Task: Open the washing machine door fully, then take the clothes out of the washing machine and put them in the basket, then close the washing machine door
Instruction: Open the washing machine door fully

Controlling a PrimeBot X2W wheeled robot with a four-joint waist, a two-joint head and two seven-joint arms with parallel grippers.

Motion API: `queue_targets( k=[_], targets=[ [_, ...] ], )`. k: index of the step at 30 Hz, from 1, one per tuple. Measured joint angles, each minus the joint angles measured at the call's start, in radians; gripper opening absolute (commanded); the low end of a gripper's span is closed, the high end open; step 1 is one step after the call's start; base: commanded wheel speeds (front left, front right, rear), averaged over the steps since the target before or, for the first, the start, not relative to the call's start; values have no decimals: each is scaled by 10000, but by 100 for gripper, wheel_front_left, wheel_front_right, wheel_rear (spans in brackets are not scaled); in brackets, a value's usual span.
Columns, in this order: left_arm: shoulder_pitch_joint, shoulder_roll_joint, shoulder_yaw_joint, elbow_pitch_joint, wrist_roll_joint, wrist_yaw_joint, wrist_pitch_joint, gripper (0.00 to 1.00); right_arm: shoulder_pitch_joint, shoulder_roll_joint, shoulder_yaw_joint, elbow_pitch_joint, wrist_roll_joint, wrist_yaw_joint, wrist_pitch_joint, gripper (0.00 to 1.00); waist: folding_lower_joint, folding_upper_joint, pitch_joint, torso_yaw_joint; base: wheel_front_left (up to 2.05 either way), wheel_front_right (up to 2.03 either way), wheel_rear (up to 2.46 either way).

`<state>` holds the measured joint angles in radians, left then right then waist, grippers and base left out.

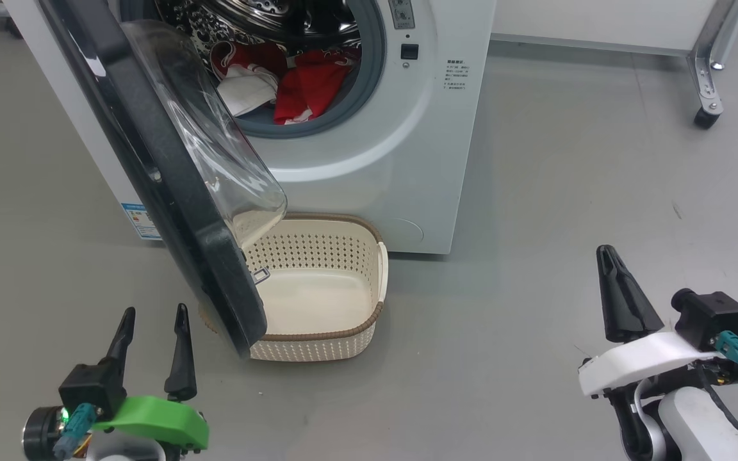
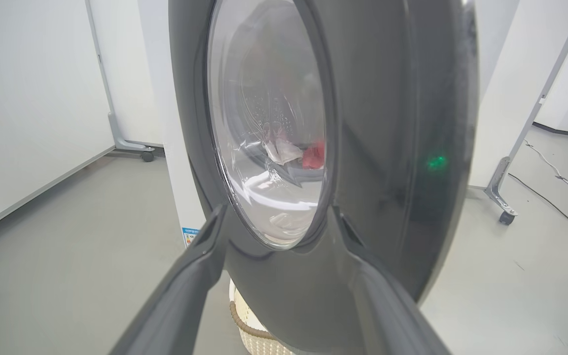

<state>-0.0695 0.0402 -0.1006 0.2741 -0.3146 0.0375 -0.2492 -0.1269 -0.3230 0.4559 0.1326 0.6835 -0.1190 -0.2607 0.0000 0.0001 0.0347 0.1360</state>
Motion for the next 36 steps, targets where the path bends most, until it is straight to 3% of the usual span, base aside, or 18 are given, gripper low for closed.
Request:
queue_targets(
  k=[1,2,20,36],
  targets=[
    [46,-2,4,-2,6,-2,0,100,111,90,-151,-100,-81,-29,0,22,0,0,-1,-4,0,0,0],
    [88,0,13,0,10,-6,0,100,190,171,-307,-217,-173,-69,0,100,0,0,-1,-8,0,0,0],
    [165,-2,38,-8,270,-169,0,100,1563,612,-719,-857,-1751,-69,0,100,0,0,19,-17,0,0,0],
    [166,-8,61,-8,272,-263,-2,100,1951,1047,-1129,-1158,-2157,-61,0,100,0,0,193,18,0,0,0]
  ],
)
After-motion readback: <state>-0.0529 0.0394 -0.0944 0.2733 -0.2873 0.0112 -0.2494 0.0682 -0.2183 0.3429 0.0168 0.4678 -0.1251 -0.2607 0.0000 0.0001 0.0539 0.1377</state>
